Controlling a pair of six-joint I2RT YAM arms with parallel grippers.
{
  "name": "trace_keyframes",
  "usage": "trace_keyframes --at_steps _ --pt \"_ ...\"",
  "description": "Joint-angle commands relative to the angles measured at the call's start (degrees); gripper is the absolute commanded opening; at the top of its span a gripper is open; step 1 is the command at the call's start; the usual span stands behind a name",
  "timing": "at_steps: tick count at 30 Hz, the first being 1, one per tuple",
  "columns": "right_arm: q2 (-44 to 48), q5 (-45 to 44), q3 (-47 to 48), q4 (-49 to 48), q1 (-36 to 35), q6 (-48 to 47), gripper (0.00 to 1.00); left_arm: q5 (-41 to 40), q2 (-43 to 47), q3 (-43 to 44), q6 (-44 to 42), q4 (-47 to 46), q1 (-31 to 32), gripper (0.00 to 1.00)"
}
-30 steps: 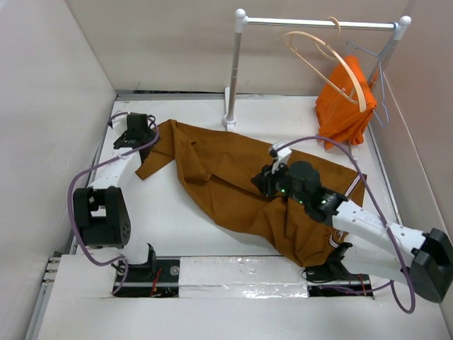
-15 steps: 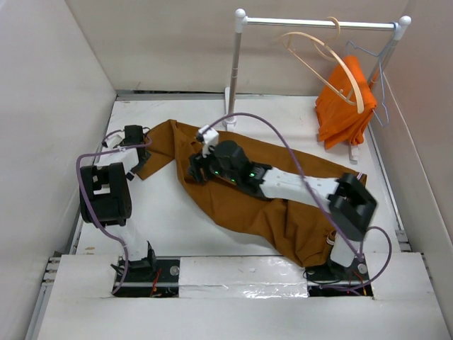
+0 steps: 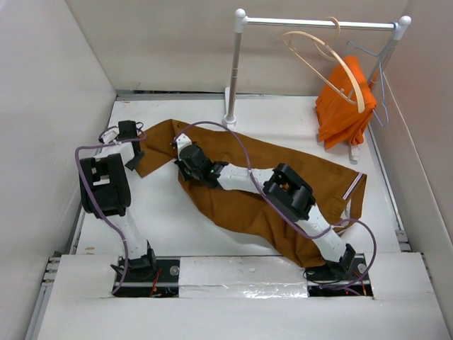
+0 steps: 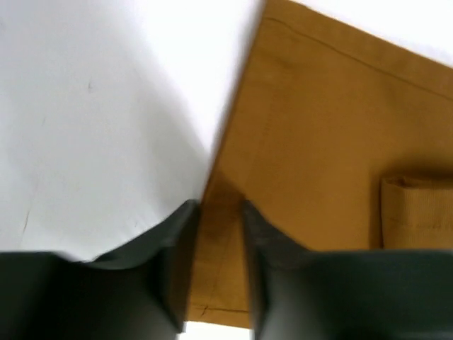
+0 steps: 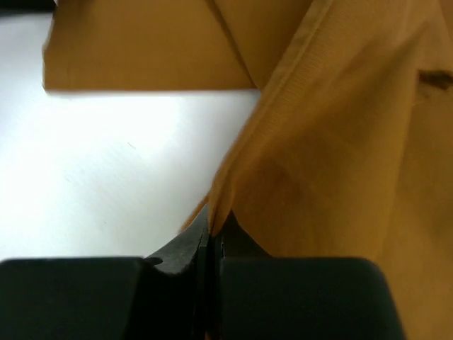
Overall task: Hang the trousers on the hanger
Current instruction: Flatten out the trousers at the center of the board.
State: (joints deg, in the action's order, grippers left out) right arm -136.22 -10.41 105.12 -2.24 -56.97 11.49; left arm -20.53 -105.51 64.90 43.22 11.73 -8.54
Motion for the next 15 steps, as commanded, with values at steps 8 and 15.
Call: trace_keyframes --at_steps 8,15 --pt "27.66 1.53 -25.74 -10.6 -9.81 -14.55 0.0 9.11 -9.78 13.22 -2.52 -0.3 -4.56 0.0" --pt "31.12 8.84 -36.48 -2.52 -22.47 -19.58 0.0 9.02 -15.24 28.42 -5.6 2.94 -5.61 0.0"
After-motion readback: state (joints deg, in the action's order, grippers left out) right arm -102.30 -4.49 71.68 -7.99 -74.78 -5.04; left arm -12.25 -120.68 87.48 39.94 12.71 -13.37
